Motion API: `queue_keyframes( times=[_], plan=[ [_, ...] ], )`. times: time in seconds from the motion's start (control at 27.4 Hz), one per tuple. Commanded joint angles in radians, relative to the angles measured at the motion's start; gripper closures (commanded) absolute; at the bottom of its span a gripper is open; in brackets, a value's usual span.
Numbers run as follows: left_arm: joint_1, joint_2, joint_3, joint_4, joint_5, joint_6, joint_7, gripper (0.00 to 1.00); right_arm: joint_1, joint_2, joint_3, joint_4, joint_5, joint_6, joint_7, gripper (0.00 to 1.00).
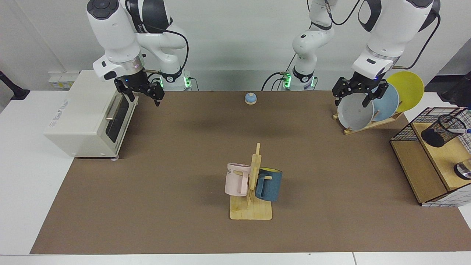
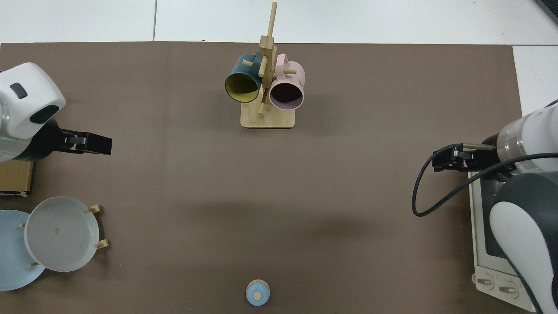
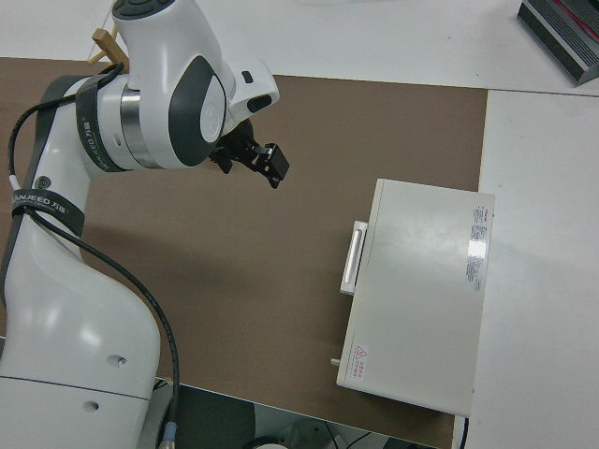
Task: Put markers into pen holder
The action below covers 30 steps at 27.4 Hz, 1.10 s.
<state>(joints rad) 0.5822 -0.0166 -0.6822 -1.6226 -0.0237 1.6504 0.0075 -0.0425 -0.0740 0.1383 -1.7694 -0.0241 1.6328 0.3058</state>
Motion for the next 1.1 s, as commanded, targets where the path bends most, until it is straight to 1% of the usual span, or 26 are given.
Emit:
queue_keyframes(
  times=[0.0, 0.33, 0.37, 0.4, 0.44, 0.48, 0.51, 0.66, 0.73, 0.88, 0.95, 1.02, 1.06],
  plan=[
    [0.002, -0.006, 0.003, 0.013, -0.016, -0.027, -0.015, 0.0, -0.019, -0.012, 0.009, -0.01, 0.01, 0.019, -0.03, 0.0],
    [0.002, -0.005, 0.009, 0.015, -0.018, -0.029, -0.015, 0.0, -0.019, -0.012, 0.009, -0.008, 0.01, 0.019, -0.03, 0.0],
    [-0.001, -0.006, 0.015, 0.015, -0.018, -0.029, -0.014, 0.0, -0.019, -0.012, 0.009, -0.008, 0.01, 0.019, -0.03, 0.0],
    [-0.019, -0.006, 0.026, 0.013, -0.016, -0.029, -0.014, 0.0, -0.019, -0.012, 0.009, -0.008, 0.01, 0.019, -0.03, 0.0],
    [-0.05, -0.006, 0.045, 0.013, -0.015, -0.031, -0.015, 0.0, -0.019, -0.012, 0.009, -0.008, 0.01, 0.019, -0.03, 0.0],
    [-0.086, -0.006, 0.082, 0.013, -0.01, -0.029, -0.015, 0.0, -0.019, -0.012, 0.009, -0.008, 0.01, 0.019, -0.03, 0.0],
    [-0.14, -0.006, 0.136, 0.013, -0.01, -0.031, -0.015, 0.0, -0.019, -0.012, 0.009, -0.008, 0.01, 0.019, -0.03, 0.0],
    [-0.304, -0.006, 0.303, 0.015, -0.015, -0.034, -0.011, 0.0, -0.019, -0.012, 0.009, -0.008, 0.01, 0.019, -0.03, 0.0],
    [-0.36, -0.008, 0.357, 0.015, -0.01, -0.032, -0.004, 0.0, -0.019, -0.012, 0.009, -0.008, 0.01, 0.019, -0.03, 0.0],
    [-0.444, -0.012, 0.409, 0.013, -0.002, -0.029, -0.003, 0.0, -0.019, -0.012, 0.009, -0.008, 0.01, 0.019, -0.03, 0.0],
    [-0.493, -0.013, 0.464, 0.013, 0.014, -0.029, -0.001, 0.0, -0.019, -0.012, 0.009, -0.008, 0.01, 0.019, -0.03, 0.0],
    [-0.554, -0.013, 0.522, 0.013, 0.016, -0.031, -0.001, 0.0, -0.019, -0.012, 0.009, -0.008, 0.01, 0.019, -0.03, 0.0],
    [-0.571, -0.013, 0.538, 0.013, 0.016, -0.031, -0.001, 0.0, -0.019, -0.012, 0.009, -0.008, 0.01, 0.019, -0.03, 0.0]
  ],
)
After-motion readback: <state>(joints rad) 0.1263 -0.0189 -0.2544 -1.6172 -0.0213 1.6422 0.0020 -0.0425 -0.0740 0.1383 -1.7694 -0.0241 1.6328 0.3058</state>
